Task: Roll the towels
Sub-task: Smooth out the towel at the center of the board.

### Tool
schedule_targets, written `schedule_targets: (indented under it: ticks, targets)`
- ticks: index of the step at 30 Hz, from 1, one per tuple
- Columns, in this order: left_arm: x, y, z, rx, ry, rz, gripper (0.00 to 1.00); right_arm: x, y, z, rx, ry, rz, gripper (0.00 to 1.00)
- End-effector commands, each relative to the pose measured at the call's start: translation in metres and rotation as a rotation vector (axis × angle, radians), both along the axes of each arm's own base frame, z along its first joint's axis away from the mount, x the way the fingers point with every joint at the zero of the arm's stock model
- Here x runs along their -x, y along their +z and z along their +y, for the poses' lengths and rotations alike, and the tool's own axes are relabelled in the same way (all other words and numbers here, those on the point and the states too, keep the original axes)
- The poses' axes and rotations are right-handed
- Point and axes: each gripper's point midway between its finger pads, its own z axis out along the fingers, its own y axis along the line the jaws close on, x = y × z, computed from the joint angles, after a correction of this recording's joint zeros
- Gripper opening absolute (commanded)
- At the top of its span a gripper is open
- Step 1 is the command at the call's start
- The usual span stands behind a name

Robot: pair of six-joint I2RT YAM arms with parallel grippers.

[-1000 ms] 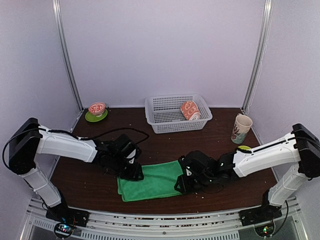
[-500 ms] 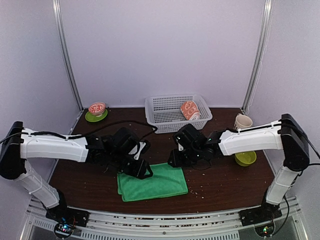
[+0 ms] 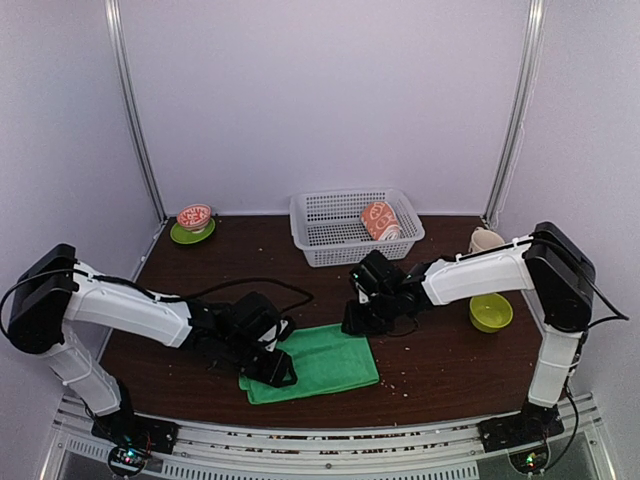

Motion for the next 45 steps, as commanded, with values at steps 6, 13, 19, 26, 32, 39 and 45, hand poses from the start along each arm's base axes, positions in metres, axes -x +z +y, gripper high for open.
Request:
schedule_targets:
  ticks: [6,13,19,26,32,39,45]
  targets:
    - [-0.013,0.06,-0.013,0.036,-0.042,-0.113,0.49,0.021,0.059,-0.03,-0.079,-0.021,-0.078,0.42]
    - [-0.052,0.093,-0.037,0.091,-0.004,-0.236,0.48,0.067,0.022,-0.046,-0.116,-0.035,0.01,0.4]
    - [-0.058,0.081,-0.034,0.068,0.014,-0.231,0.47,0.082,0.02,-0.034,-0.186,-0.025,0.029,0.39]
    - [-0.055,0.067,-0.02,0.033,0.039,-0.212,0.45,0.087,0.0,-0.027,-0.19,-0.004,0.077,0.37]
    - [-0.053,0.06,-0.013,0.012,0.043,-0.207,0.44,0.088,-0.015,-0.032,-0.154,-0.029,0.104,0.36]
    - [-0.053,0.052,-0.005,-0.028,0.045,-0.216,0.43,0.094,-0.026,-0.036,-0.128,-0.026,0.134,0.19]
    - [-0.053,0.05,-0.012,-0.021,0.033,-0.203,0.43,0.084,-0.018,-0.073,0.018,-0.052,0.06,0.0]
